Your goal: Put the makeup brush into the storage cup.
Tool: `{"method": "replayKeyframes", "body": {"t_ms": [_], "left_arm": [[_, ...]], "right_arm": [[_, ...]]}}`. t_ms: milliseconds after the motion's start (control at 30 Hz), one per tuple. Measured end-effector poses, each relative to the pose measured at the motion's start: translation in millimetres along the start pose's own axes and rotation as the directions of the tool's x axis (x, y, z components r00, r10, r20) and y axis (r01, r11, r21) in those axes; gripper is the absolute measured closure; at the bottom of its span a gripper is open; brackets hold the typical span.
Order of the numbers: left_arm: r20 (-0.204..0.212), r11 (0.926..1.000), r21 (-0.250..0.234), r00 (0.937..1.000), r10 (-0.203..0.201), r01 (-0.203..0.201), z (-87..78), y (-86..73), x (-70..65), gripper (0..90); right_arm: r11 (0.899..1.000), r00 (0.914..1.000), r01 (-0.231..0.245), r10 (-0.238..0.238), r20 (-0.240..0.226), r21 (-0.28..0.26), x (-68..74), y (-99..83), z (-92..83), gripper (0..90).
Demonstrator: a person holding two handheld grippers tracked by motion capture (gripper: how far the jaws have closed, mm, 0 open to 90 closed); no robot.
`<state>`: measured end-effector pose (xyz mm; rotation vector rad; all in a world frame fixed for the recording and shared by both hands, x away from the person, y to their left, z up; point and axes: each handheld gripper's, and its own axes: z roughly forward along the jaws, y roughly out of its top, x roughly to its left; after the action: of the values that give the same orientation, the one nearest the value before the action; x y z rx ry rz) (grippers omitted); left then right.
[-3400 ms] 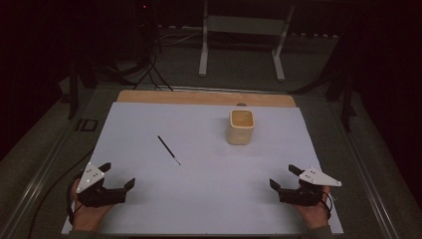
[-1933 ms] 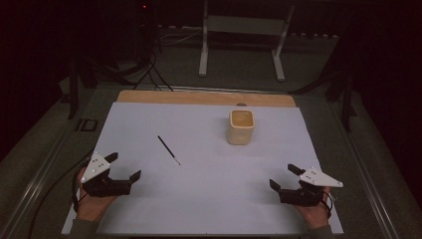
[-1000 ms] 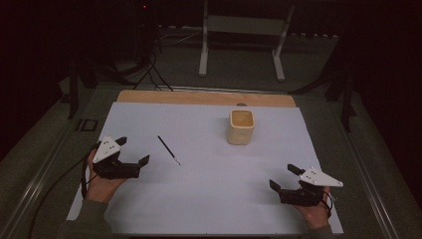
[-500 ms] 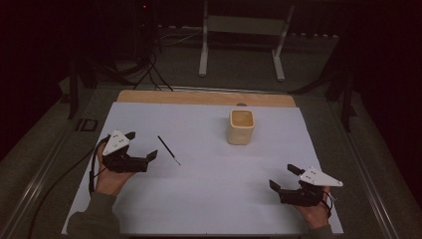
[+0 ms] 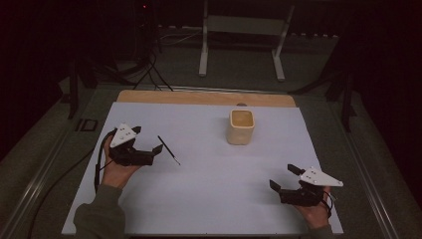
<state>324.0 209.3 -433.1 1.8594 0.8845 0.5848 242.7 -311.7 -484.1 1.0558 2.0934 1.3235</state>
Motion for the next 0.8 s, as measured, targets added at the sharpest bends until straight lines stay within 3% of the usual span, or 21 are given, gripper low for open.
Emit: {"method": "replayKeyframes", "body": {"t_ms": [500,800], "left_arm": [[-0.010,1.0000,0.000,0.9999,0.006,-0.006,15.8,16.8,10.4,1.6],[-0.009,0.9990,0.041,0.9999,0.014,-0.013,34.9,17.4,11.6,1.6]], "right_arm": [[1.000,1.0000,0.004,-0.004,-0.004,0.002,0.5,-0.1,1.1,10.4],[1.000,1.0000,0.004,-0.004,-0.004,0.003,0.3,0.1,0.4,10.4]]}}
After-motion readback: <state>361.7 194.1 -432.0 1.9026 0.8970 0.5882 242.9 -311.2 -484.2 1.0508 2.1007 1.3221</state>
